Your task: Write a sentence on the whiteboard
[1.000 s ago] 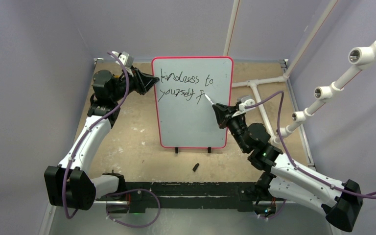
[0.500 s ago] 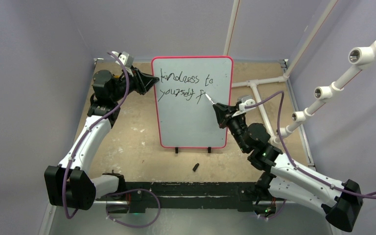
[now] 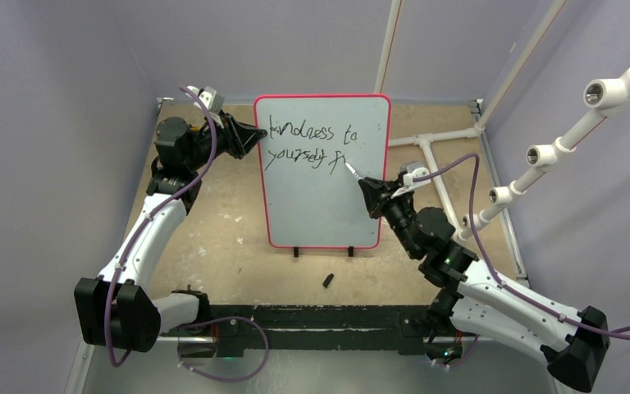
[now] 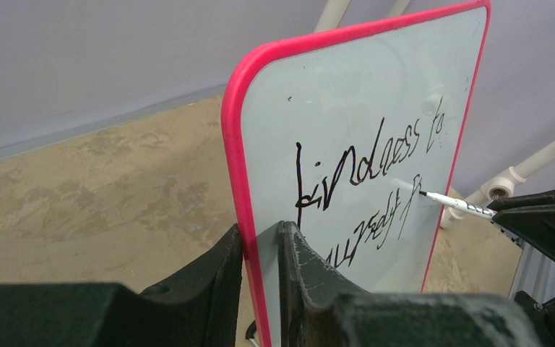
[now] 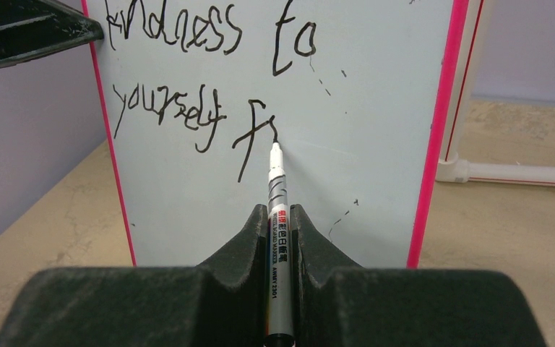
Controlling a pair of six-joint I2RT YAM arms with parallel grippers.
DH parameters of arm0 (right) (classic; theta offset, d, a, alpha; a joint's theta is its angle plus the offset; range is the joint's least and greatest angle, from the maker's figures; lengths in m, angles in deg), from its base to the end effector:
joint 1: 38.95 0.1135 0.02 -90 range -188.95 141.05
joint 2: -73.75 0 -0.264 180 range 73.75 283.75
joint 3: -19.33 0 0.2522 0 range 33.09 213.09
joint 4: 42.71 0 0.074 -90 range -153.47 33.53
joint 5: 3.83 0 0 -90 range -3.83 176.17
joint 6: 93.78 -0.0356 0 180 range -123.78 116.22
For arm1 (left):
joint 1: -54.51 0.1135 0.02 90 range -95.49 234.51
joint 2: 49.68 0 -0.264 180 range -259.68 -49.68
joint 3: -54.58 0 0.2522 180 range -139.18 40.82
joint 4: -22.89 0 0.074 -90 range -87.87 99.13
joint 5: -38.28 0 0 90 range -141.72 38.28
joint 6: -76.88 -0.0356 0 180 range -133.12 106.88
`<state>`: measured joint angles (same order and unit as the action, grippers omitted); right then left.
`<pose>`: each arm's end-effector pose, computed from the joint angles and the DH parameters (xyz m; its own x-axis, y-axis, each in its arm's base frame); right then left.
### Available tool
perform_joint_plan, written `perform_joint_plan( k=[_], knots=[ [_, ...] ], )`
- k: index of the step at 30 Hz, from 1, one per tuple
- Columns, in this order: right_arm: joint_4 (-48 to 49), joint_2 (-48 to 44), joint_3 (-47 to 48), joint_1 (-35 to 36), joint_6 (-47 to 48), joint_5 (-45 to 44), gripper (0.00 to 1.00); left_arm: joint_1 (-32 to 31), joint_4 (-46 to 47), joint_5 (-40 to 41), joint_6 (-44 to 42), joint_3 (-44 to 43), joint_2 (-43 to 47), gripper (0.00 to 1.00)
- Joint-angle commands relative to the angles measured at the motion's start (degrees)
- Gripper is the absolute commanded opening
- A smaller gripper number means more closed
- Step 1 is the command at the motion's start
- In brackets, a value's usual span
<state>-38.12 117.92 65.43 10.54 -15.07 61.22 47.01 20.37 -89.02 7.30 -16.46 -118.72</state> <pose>0.1337 0.1334 0.3180 -0.0093 0.2623 -0.9649 -0.4235 0.8731 0.2415 0.2747 -0.0579 0.3679 -0.2543 -0.2465 -0.9352 0.6572 0.6654 -0.3540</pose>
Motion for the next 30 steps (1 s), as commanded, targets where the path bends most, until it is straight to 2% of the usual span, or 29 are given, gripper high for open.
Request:
perform_joint_plan(
  k=[1, 7, 14, 30],
  knots=[
    [-1.5, -0.5, 0.0, -0.1, -0.8, -0.1, 0.0, -0.1, -0.7, -1.0, -0.6, 0.8, -0.5, 0.0],
    [-0.7, -1.1, 0.7, 0.0, 0.0, 1.8, 0.0, -0.1, -0.7, -1.0, -0.6, 0.8, -0.4, 0.0],
    [6.2, -4.7, -0.5, 0.0, 2.4, 1.9, 0.0, -0.1, -0.8, -0.9, -0.7, 0.8, -0.3, 0.0],
    [10.8, 1.0, 1.8, -0.1, 5.7, -0.6, 0.0, -0.1, -0.8, -0.9, -0.7, 0.8, -0.3, 0.0]
  ],
)
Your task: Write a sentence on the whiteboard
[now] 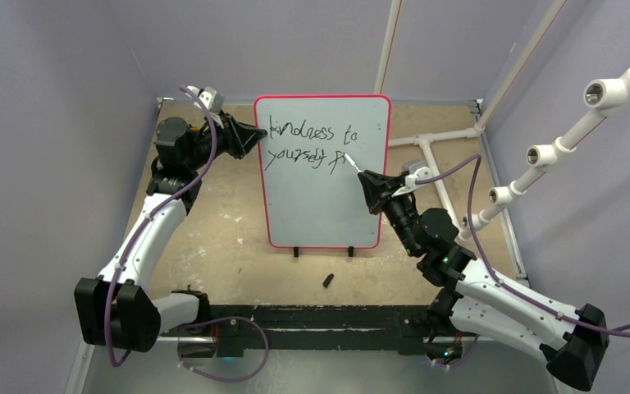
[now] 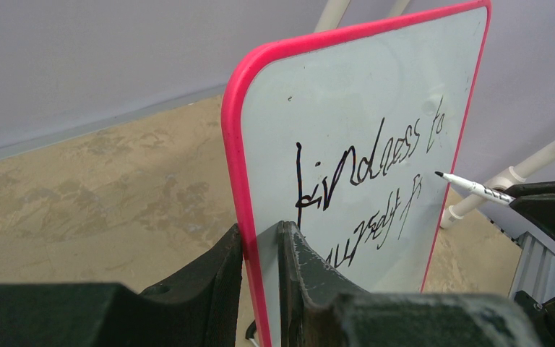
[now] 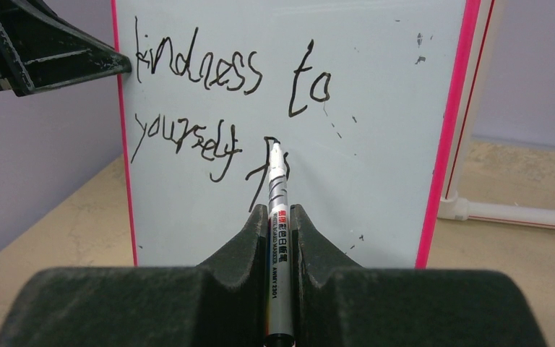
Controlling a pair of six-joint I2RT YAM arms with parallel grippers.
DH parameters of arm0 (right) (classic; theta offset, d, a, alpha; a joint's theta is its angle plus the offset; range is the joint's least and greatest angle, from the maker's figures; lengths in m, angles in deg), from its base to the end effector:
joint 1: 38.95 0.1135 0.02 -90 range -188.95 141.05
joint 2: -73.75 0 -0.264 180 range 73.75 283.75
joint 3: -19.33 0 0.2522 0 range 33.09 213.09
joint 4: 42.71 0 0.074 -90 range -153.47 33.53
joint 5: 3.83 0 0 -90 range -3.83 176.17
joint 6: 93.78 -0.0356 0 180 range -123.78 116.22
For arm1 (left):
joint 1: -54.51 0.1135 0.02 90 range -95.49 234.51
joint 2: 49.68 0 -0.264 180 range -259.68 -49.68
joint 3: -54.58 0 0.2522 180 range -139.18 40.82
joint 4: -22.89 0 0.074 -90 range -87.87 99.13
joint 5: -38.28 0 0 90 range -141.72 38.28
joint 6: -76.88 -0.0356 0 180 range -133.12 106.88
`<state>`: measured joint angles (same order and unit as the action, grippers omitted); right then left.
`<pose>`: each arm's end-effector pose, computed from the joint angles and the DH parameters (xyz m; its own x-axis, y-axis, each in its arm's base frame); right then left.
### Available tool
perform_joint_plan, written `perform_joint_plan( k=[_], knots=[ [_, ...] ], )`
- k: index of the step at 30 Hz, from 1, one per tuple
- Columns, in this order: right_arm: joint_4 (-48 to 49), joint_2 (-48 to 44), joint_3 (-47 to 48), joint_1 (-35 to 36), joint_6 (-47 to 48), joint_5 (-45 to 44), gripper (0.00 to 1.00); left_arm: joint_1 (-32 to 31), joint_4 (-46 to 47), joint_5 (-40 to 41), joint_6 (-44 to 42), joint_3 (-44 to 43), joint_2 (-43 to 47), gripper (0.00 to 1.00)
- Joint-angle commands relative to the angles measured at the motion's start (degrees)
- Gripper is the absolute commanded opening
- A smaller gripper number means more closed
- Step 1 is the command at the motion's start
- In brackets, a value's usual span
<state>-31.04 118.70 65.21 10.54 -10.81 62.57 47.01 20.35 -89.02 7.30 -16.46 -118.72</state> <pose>0.1339 0.1347 0.3274 0.0864 0.2738 -0.9579 -0.4569 0.8653 0.2061 0.2747 -0.0579 0.3679 -0.2546 -0.2464 -0.9351 0.6571 0.6654 -0.3542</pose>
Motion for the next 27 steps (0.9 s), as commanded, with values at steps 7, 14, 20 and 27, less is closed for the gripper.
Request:
perform_joint_plan(
  k=[7, 14, 20, 27],
  knots=[
    [2.9, 1.2, 2.3, -0.1, 1.2, -2.4, 0.0, -0.1, -0.8, -0.9, -0.7, 0.8, -0.4, 0.0],
    [2.7, 1.9, 2.4, 0.0, 1.2, -2.2, 0.0, -0.1, -0.8, -0.9, -0.7, 0.8, -0.4, 0.0],
    [2.0, 2.2, 2.4, -0.1, 1.1, -3.2, 0.0, -0.1, -0.8, -0.9, -0.7, 0.8, -0.4, 0.0],
    [1.4, 2.5, 2.4, -0.1, 1.1, -3.8, 0.0, -0.1, -0.8, -1.0, -0.7, 0.8, -0.2, 0.0]
  ],
)
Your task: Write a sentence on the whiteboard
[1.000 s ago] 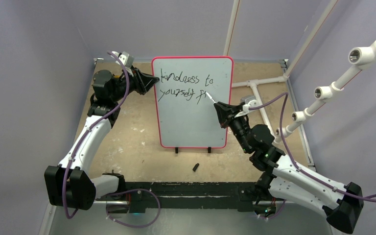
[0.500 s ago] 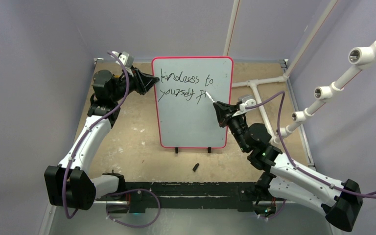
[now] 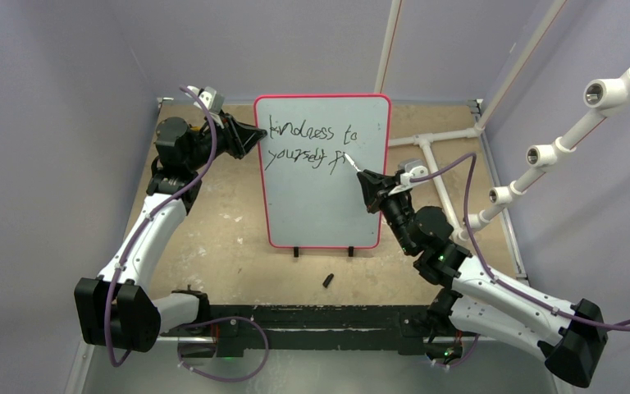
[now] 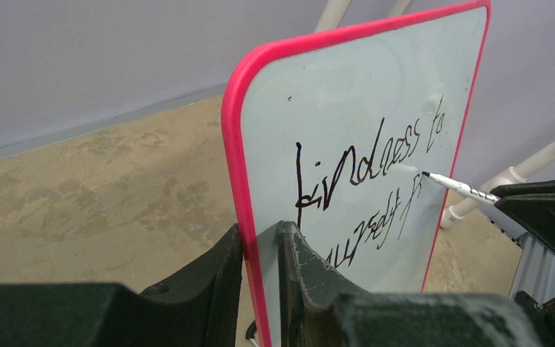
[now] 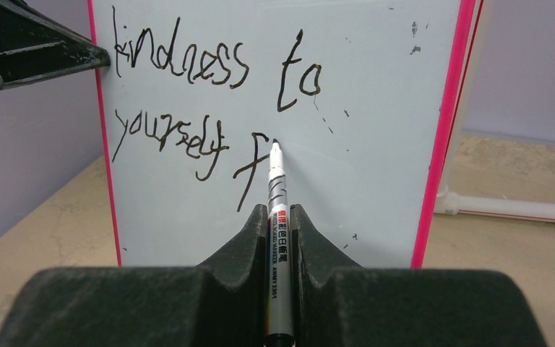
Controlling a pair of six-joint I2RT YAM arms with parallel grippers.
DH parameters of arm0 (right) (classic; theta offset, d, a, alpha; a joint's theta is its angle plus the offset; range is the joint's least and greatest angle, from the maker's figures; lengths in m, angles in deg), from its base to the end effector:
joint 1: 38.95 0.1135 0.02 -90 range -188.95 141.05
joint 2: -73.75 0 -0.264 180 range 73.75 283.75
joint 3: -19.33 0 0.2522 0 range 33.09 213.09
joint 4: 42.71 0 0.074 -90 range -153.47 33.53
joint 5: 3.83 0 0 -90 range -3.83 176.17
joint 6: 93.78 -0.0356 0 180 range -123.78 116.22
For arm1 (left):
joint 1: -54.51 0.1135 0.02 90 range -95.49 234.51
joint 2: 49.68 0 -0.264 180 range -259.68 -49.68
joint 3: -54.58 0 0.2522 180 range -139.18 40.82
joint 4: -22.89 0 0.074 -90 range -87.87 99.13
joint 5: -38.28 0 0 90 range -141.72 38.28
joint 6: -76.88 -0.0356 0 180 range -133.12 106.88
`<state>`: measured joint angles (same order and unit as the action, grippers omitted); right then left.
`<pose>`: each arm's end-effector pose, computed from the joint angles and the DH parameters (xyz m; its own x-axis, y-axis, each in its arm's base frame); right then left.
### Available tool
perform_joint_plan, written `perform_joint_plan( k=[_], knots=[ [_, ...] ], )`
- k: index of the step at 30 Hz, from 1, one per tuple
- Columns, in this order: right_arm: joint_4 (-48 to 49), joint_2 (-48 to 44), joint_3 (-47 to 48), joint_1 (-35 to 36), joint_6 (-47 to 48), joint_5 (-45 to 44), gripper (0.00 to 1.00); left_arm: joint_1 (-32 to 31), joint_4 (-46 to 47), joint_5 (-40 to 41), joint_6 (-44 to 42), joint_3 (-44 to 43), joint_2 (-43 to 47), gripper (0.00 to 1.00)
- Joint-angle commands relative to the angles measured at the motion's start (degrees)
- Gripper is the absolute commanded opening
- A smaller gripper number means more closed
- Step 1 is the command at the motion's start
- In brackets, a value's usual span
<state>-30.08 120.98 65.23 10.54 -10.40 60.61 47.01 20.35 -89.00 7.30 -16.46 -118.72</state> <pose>0.1396 0.1397 0.3222 0.0790 0.2526 -0.9643 -0.4230 0.8845 0.1970 0.2747 -0.0579 0.3679 -0.2545 -0.2465 -0.9351 0.6568 0.6656 -0.3542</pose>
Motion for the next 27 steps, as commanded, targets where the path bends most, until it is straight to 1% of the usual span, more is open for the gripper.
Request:
perform_joint_plan(
  k=[1, 11, 17, 20, 23, 27],
  knots=[
    [0.4, 0.3, 2.4, -0.1, 0.6, -1.9, 0.0, -0.1, -0.8, -1.0, -0.7, 0.8, -0.2, 0.0],
    [0.3, 1.8, 2.8, -0.1, 1.0, -2.4, 0.0, -0.1, -0.7, -1.1, -0.7, 0.8, -0.2, 0.0],
    [1.7, -2.1, 1.4, -0.1, 2.0, 1.9, 0.0, -0.1, -0.8, -1.0, -0.7, 0.8, -0.2, 0.0],
    [1.7, -3.8, 0.7, -0.1, 2.3, 2.0, 0.0, -0.1, -0.8, -1.0, -0.6, 0.8, -0.1, 0.0],
    [-0.6, -4.6, 0.3, -0.1, 1.2, 2.5, 0.0, -0.1, -0.8, -1.0, -0.6, 0.8, 0.0, 0.0],
    [-1.7, -5.4, -0.3, -0.1, 0.9, 0.9, 0.0, -0.1, -0.7, -1.0, -0.6, 0.8, -0.1, 0.0]
  ],
)
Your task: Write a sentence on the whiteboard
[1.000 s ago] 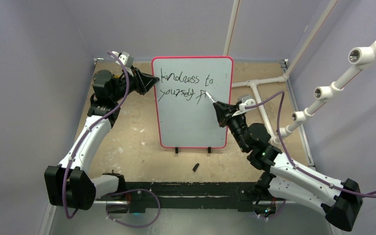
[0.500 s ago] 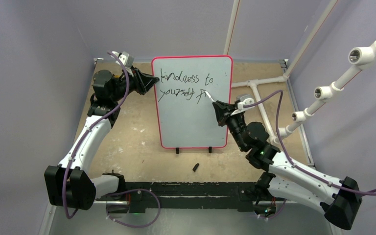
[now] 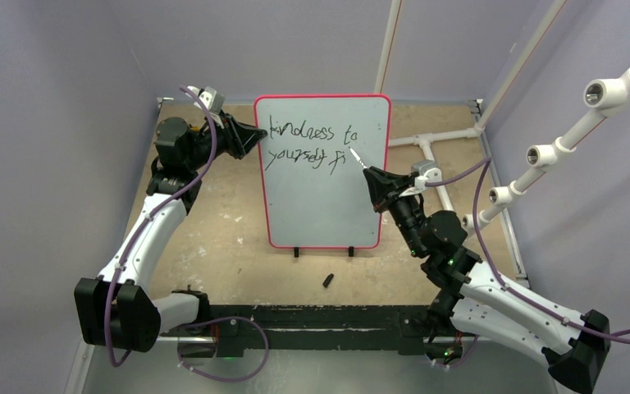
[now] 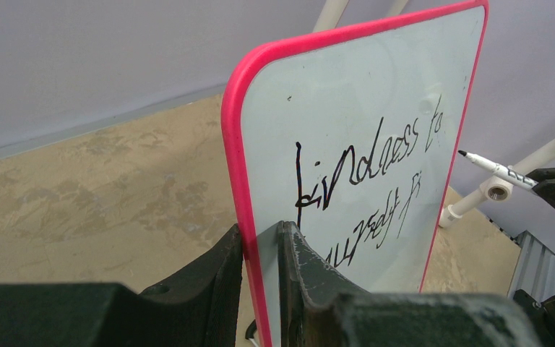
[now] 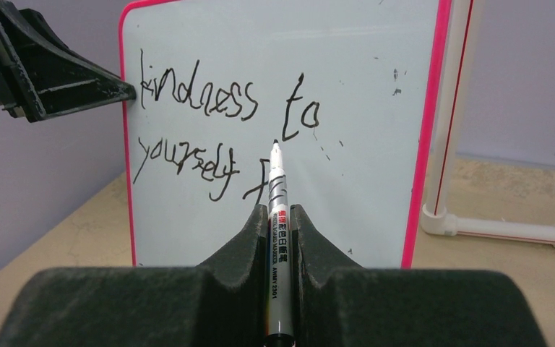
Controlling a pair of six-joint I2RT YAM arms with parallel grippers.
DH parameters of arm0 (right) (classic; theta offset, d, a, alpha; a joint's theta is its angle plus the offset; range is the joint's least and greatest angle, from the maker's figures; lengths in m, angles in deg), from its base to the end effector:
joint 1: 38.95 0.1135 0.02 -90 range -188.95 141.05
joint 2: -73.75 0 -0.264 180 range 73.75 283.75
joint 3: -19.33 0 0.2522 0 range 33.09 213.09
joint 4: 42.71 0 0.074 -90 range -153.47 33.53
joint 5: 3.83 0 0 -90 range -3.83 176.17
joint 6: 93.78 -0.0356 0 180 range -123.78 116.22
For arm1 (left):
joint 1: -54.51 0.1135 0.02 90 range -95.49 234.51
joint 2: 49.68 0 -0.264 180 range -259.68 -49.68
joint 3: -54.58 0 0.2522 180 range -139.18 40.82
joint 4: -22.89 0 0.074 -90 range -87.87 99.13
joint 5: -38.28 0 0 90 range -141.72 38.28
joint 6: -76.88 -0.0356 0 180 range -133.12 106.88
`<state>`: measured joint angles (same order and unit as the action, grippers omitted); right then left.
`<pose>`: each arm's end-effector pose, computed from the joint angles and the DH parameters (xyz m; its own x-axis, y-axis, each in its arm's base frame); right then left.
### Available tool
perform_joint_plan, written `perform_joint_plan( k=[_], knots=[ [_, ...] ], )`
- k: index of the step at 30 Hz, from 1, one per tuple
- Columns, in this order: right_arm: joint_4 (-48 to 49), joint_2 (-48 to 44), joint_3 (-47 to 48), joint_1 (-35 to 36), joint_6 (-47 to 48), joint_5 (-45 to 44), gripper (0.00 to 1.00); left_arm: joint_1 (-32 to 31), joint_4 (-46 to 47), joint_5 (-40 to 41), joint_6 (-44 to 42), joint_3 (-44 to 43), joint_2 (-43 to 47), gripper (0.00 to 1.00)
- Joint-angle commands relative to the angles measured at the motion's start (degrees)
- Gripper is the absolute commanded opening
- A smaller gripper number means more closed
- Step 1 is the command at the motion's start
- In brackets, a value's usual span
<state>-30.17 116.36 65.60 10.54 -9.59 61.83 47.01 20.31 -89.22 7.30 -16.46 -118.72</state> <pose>0.1278 0.1270 0.3380 0.1362 0.3014 -0.9437 -0.4517 0.8667 0.2116 0.2746 -0.0580 0.3678 -0.2561 -0.2455 -0.9350 0.6591 0.6631 -0.3547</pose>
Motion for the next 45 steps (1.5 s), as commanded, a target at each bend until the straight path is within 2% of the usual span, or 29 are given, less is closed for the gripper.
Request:
perform_joint_plan(
  k=[1, 15, 32, 45],
  knots=[
    [-1.6, -0.8, -0.8, -0.1, 0.1, -0.5, 0.0, -0.1, -0.7, -0.8, -0.6, 0.8, -0.1, 0.0],
    [-1.5, 2.9, 0.3, -0.1, -0.1, -2.1, 0.0, -0.1, -0.7, -0.8, -0.6, 0.8, 0.0, 0.0],
    [-7.3, 0.2, -0.5, -0.1, -3.7, -6.4, 0.0, -0.1, -0.6, -0.9, -0.5, 0.8, 0.2, 0.0],
    [-14.0, -0.4, -1.6, -0.1, -8.2, -3.3, 0.0, -0.1, -0.6, -1.0, -0.5, 0.8, 0.3, 0.0]
  ],
)
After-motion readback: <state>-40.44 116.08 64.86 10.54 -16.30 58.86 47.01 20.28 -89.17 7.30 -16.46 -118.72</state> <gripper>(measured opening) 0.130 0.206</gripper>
